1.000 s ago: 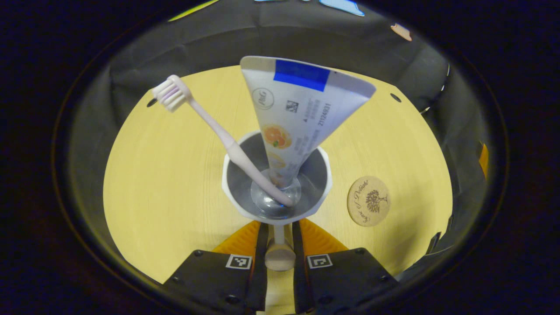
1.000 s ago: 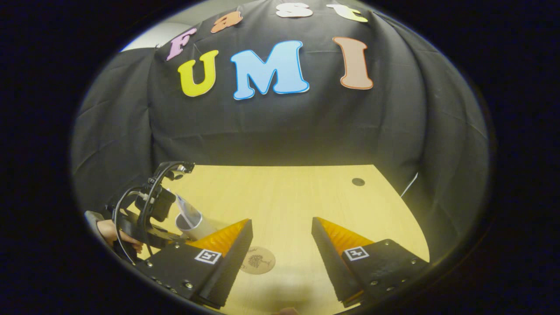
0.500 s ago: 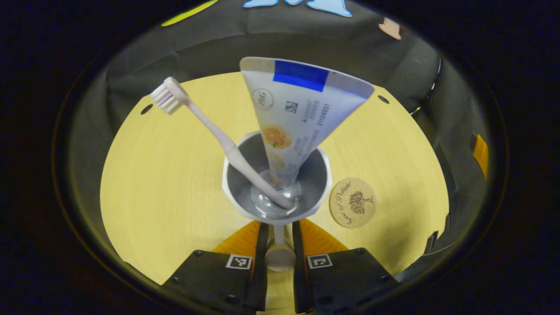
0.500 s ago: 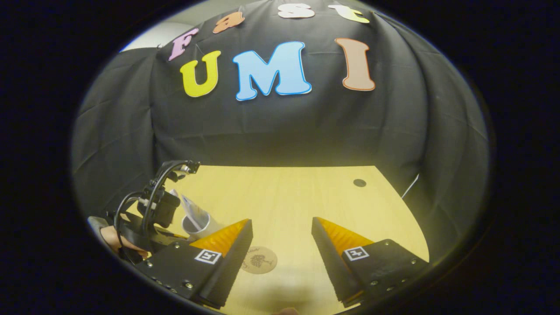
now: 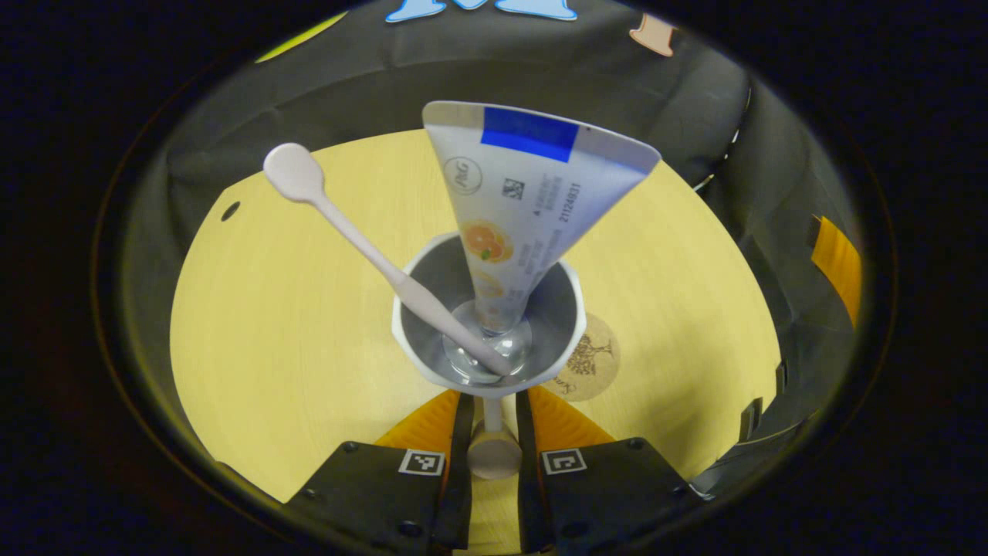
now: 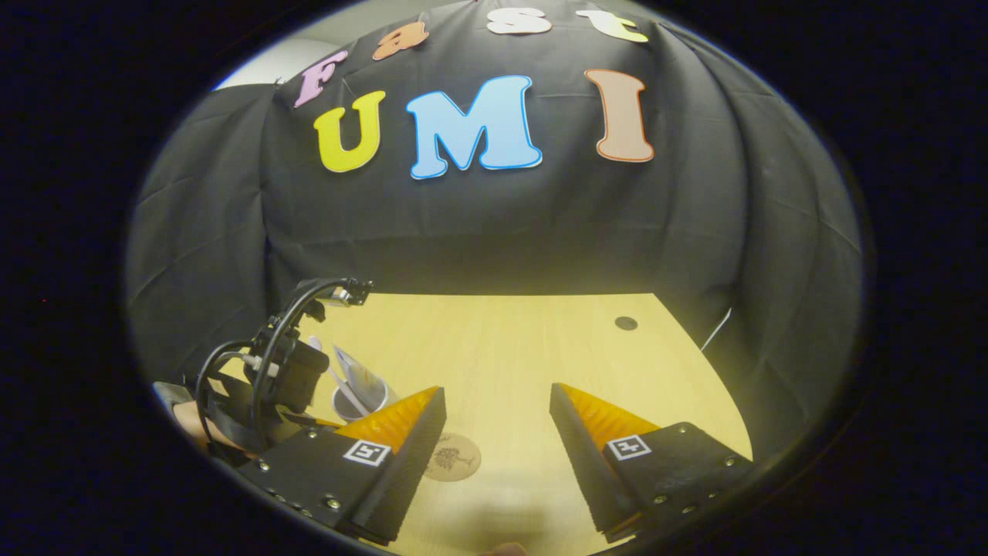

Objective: Put the toothbrush and toothpaste on the desktop into the cup, then pick up the cup and place it on the coaster on the desktop.

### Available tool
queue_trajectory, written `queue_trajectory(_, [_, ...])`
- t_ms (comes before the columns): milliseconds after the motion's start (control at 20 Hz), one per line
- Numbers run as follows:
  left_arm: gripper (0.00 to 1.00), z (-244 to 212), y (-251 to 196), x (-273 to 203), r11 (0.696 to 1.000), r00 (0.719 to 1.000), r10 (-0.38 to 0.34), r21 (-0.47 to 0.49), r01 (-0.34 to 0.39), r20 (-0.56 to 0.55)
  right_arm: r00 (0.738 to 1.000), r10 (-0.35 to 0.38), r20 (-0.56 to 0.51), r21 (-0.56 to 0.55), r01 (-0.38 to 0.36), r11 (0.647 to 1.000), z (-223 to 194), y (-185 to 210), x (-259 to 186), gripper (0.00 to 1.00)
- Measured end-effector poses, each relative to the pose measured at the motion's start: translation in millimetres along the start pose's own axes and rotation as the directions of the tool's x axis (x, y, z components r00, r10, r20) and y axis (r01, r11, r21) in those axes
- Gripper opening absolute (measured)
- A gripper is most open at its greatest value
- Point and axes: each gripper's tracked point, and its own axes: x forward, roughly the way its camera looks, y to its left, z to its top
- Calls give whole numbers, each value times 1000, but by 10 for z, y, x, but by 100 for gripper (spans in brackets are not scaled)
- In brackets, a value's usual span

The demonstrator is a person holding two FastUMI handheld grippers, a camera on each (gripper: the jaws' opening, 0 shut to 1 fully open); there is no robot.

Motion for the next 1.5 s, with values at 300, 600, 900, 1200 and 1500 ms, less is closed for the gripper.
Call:
queue_trajectory(300, [31,147,-232,-64,998,999,-33,46,33,-18,1000,-13,-10,16,13,1000,-54,-74,-21,87])
queue_trajectory(600, [31,67,-443,-42,995,998,-47,85,50,-40,1000,-20,-13,22,20,1000,-80,-128,-39,87])
queue_trajectory(900, [31,52,-634,127,993,997,-47,106,54,-66,1000,-22,-15,30,23,999,-91,-183,-61,87])
queue_trajectory(1200, [31,20,-629,146,993,997,-15,114,24,-76,1000,-16,-20,26,17,1000,-115,-250,-99,87])
queue_trajectory(1500, [34,37,-662,168,995,997,-8,99,15,-74,1000,10,-18,3,-10,1000,-108,-269,-112,87])
